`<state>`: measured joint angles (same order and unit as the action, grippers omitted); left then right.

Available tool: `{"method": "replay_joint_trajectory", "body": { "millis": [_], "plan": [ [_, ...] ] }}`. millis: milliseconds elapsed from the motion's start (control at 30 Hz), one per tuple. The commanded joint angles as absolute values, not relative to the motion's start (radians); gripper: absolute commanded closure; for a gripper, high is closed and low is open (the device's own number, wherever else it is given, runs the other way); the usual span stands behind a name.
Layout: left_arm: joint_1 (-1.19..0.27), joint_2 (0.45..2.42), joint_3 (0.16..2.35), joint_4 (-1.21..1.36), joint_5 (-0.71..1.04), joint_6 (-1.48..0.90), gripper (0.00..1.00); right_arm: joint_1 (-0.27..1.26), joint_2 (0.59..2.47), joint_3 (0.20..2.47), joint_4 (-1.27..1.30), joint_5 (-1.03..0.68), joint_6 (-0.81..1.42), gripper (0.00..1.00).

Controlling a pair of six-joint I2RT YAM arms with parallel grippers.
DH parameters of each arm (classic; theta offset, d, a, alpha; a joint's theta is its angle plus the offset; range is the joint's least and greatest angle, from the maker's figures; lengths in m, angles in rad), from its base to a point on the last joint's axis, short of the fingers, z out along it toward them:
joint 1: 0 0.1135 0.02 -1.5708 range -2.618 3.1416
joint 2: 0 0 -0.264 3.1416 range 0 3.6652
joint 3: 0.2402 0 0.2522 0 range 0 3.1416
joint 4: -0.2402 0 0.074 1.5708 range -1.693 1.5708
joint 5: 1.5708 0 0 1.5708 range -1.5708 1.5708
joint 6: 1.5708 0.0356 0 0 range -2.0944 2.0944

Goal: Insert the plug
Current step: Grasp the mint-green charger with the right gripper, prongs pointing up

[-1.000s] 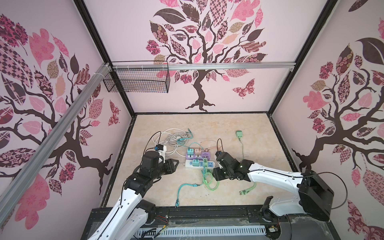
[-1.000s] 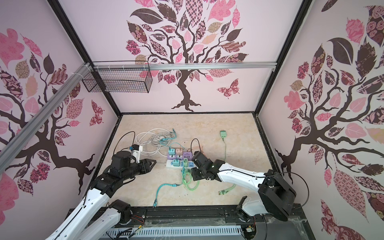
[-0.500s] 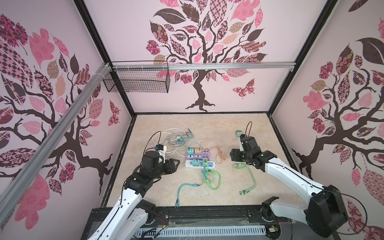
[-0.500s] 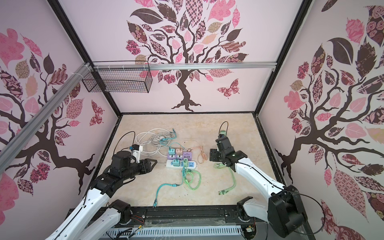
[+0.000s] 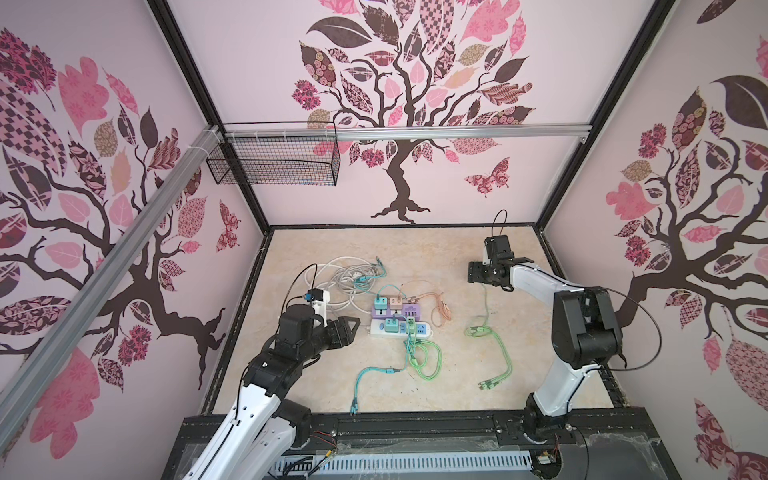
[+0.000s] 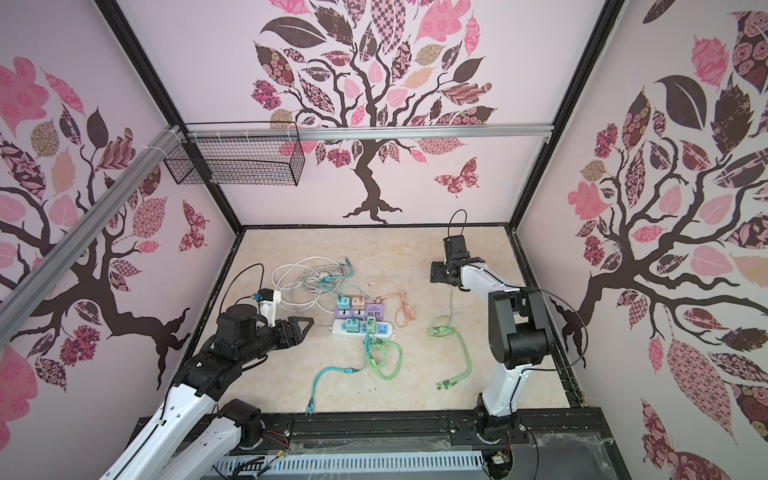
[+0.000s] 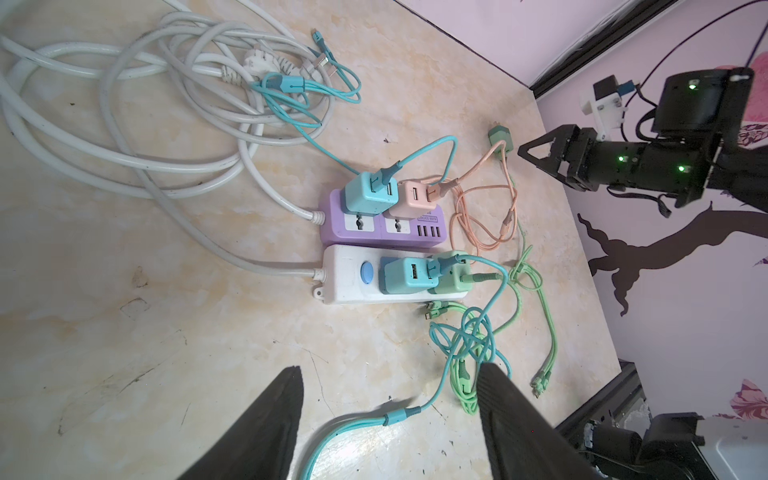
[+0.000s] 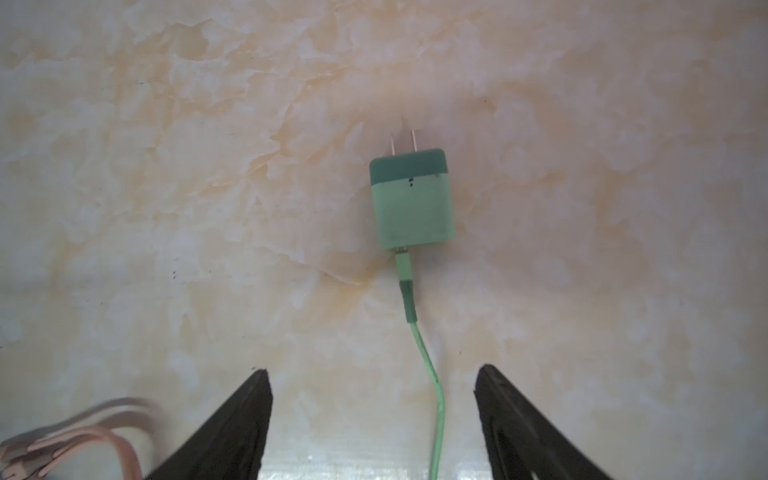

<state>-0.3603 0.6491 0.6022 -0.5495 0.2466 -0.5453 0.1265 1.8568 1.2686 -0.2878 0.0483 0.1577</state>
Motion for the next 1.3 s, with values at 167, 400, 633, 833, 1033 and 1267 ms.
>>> {"method": "replay_joint_trajectory", "body": {
  "millis": [167, 400, 633, 833, 1033, 1267],
  "plan": [
    [-0.357, 0.618, 0.618, -0.555, 0.232, -0.536, 0.29, 0.087, 2.083, 1.514, -0.395, 0.101, 0.031, 0.2],
    [-0.357, 0.615, 0.622, -0.567, 0.222, -0.531, 0.29, 0.072, 2.175, 1.617, -0.439, 0.098, 0.016, 0.24],
    [-0.357, 0.614, 0.617, -0.563, 0.219, -0.535, 0.29, 0.068, 2.206, 1.628, -0.434, 0.062, 0.017, 0.31],
    [-0.357, 0.613, 0.617, -0.567, 0.215, -0.535, 0.29, 0.067, 2.22, 1.626, -0.412, 0.057, 0.0, 0.34],
    [-0.357, 0.613, 0.616, -0.566, 0.212, -0.536, 0.29, 0.067, 2.221, 1.614, -0.406, 0.043, 0.004, 0.42],
    [-0.357, 0.608, 0.614, -0.569, 0.206, -0.536, 0.28, 0.067, 2.217, 1.596, -0.399, 0.041, -0.001, 0.51]
  ]
}}
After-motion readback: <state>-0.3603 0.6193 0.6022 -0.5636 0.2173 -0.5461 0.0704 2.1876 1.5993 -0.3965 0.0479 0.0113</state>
